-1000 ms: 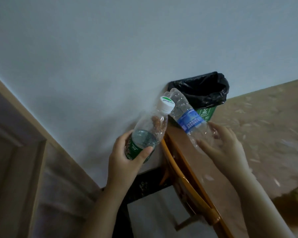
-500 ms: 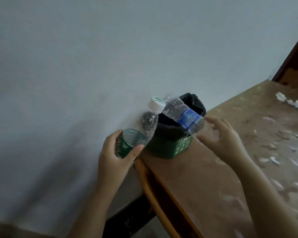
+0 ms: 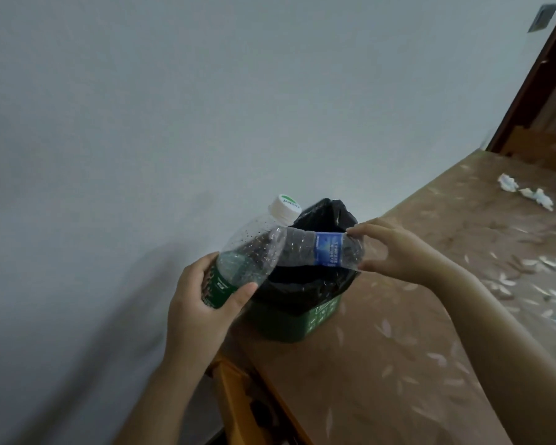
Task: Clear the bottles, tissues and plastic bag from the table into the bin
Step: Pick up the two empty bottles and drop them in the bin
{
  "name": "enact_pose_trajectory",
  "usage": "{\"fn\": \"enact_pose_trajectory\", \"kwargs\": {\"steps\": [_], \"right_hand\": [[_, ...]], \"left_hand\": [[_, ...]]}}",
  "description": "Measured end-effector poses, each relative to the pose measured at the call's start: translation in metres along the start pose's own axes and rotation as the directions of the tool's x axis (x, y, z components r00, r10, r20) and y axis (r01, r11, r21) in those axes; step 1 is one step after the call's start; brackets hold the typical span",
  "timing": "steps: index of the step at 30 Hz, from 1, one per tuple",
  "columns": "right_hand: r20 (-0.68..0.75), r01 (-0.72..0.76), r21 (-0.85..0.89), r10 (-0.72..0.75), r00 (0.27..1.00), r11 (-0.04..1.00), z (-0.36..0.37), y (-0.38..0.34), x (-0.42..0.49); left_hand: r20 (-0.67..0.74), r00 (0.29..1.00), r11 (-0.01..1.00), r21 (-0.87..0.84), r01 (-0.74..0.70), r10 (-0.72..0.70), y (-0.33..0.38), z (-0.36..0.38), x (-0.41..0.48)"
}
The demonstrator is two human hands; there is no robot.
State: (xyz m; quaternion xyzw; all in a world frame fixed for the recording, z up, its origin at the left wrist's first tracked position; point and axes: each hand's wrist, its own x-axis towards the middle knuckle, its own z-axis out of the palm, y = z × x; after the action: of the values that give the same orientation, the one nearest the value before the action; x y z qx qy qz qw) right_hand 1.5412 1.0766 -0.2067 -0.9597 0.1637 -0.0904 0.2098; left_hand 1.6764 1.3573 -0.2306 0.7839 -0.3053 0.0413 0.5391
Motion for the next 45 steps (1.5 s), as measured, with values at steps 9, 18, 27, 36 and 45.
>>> {"fn": "enact_pose_trajectory", "kwargs": {"steps": [9, 18, 27, 36, 45], "right_hand": [[0.183, 0.086, -0.078, -0.071, 0.981, 0.993, -0.004, -0.001, 0.041], [0.093, 0.036, -0.200, -0.017, 0.995, 0.979, 0.008, -0.004, 0.050], [-0.156, -0.126, 0.052, 0.132, 0.979, 0.991, 0.044, -0.012, 0.010], [-0.291, -0.321, 0.212, 0.374, 0.881, 0.923, 0.083, -0.029, -0.018], [-0.337, -0.343, 0.272, 0.423, 0.841, 0.899, 0.093, -0.035, -0.020]], "left_hand": [[0.008, 1.000, 1.000, -0.016, 0.006, -0.005, -0.002, 0.002, 0.011], [0.039, 0.999, 0.999, -0.029, 0.016, -0.015, -0.011, 0.004, 0.029], [0.122, 0.987, 0.995, 0.008, -0.103, 0.101, -0.011, 0.010, 0.052], [0.268, 0.933, 0.926, 0.224, -0.303, 0.240, -0.001, 0.024, 0.078], [0.340, 0.909, 0.795, 0.467, -0.386, 0.241, -0.002, 0.066, 0.088]]}}
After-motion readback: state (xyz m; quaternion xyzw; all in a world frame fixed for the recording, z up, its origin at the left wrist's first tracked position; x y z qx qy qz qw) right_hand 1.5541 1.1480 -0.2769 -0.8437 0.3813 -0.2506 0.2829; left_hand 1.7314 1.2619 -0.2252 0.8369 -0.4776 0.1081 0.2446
